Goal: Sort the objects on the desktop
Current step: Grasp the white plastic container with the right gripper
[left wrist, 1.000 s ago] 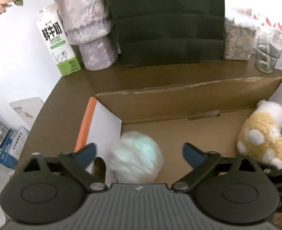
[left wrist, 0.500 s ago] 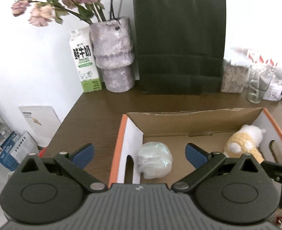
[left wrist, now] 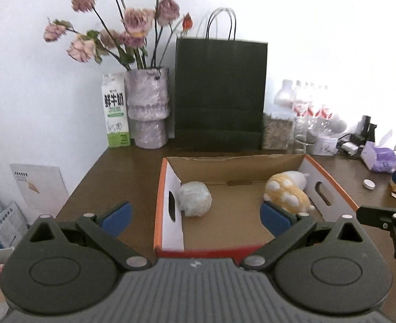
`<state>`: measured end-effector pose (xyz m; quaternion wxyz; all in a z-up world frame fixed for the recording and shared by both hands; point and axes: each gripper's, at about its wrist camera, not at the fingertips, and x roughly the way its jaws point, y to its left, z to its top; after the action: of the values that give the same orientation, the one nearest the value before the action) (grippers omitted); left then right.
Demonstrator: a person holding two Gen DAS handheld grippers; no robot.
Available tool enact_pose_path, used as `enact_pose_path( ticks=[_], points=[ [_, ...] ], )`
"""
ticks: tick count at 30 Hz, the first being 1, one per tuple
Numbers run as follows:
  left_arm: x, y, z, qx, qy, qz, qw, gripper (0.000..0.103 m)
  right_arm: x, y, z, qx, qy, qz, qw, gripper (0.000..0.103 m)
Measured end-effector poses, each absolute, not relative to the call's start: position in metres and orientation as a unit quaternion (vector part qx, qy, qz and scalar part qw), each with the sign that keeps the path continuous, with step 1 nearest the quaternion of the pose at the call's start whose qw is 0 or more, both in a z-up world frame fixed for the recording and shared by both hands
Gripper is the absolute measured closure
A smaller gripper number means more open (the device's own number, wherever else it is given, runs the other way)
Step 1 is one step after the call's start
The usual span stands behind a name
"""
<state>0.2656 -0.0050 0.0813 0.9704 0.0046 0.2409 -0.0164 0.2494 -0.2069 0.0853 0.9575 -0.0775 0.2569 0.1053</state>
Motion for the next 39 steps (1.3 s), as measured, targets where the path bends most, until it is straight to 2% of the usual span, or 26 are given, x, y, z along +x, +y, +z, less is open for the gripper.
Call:
enact_pose_path(
  ticks=[11, 21, 39],
  points=[
    [0.184, 0.018, 0.043, -0.053, 0.223, 0.011, 0.973, 0.000, 0.169, -0.219, 0.043, -0.020, 0.250, 0.091, 0.964, 0.000],
    [0.143, 0.022, 0.003, -0.072, 0.263, 0.044, 0.961, 0.000, 0.123, -0.220, 0.000, 0.009, 0.288, 0.082, 0.954, 0.000],
    [0.133, 0.018, -0.006, -0.050, 0.275, 0.046, 0.959, 0.000, 0.114, -0.208, 0.001, 0.010, 0.275, 0.107, 0.955, 0.000]
  ],
)
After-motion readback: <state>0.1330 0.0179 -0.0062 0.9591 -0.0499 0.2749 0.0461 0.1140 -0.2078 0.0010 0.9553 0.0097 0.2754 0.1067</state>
